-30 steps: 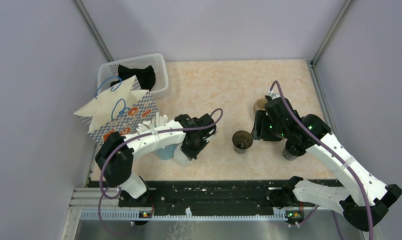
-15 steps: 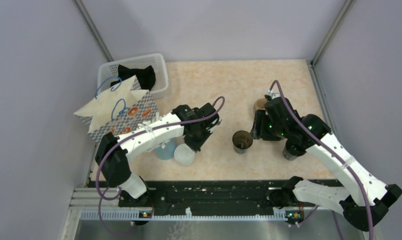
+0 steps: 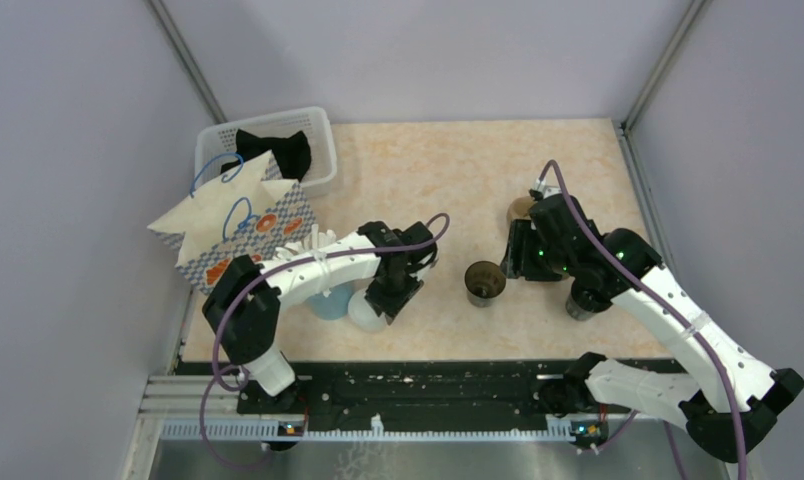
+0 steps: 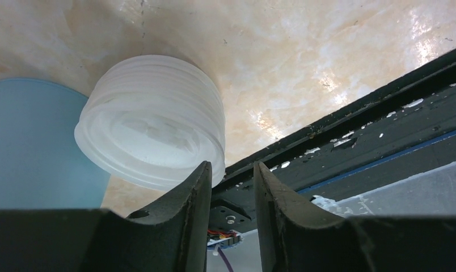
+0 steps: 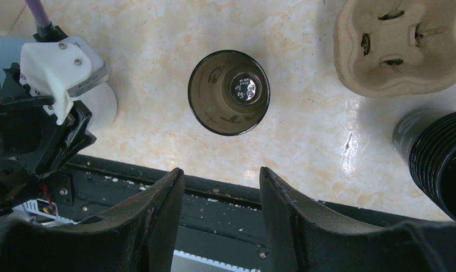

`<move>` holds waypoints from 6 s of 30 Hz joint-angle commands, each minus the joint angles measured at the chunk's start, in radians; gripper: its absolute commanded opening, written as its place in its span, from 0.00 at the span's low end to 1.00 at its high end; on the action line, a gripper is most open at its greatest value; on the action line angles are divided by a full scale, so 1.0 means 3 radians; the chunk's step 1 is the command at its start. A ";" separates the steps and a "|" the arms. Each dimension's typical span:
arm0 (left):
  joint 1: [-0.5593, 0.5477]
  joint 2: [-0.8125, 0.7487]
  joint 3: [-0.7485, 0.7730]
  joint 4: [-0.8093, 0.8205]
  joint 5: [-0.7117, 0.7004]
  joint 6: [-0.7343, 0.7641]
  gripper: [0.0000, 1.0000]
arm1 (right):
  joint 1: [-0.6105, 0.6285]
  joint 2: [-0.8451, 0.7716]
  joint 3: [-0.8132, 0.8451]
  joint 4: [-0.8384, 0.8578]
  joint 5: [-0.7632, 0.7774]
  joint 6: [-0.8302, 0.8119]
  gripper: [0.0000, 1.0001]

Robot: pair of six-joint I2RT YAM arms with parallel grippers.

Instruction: Pack the takeout coffee

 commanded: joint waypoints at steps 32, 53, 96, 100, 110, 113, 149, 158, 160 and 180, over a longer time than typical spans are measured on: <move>0.0022 0.0083 -0.0150 0.0232 -0.0136 0.0127 0.36 | -0.0001 -0.0019 -0.0058 0.0137 -0.0075 -0.0037 0.52; 0.0032 0.0124 -0.0091 0.0218 -0.0118 0.0186 0.10 | -0.0001 0.0001 -0.0052 0.0146 -0.0089 -0.0039 0.52; 0.0196 -0.0363 -0.0181 0.0223 0.0141 0.0361 0.20 | -0.0001 0.0538 0.0145 0.0869 -0.0859 0.0097 0.52; 0.0201 -0.0391 0.0059 0.0011 0.0164 0.0198 0.32 | 0.0000 0.0459 0.0053 0.0839 -0.0772 0.0100 0.53; 0.0470 -0.0043 0.0435 -0.0063 0.0238 -0.0467 0.43 | -0.0014 0.0185 -0.0110 0.0689 -0.0472 0.0210 0.55; 0.0563 0.0032 0.0434 -0.0027 0.0277 -0.0587 0.43 | -0.0036 0.0133 -0.0099 0.0651 -0.0426 0.0217 0.55; 0.0574 0.0252 0.0135 0.0162 0.0230 -0.0477 0.31 | -0.0047 0.0186 -0.0144 0.0740 -0.0510 0.0171 0.56; 0.0574 0.0255 0.0111 0.0185 0.0301 -0.0457 0.35 | -0.0045 0.0186 -0.0152 0.0757 -0.0509 0.0168 0.56; 0.0574 0.0266 0.0103 0.0187 0.0320 -0.0451 0.36 | -0.0044 0.0185 -0.0159 0.0765 -0.0508 0.0168 0.56; 0.0559 0.0296 0.0113 0.0185 0.0292 -0.0425 0.19 | -0.0045 0.0176 -0.0176 0.0783 -0.0508 0.0156 0.56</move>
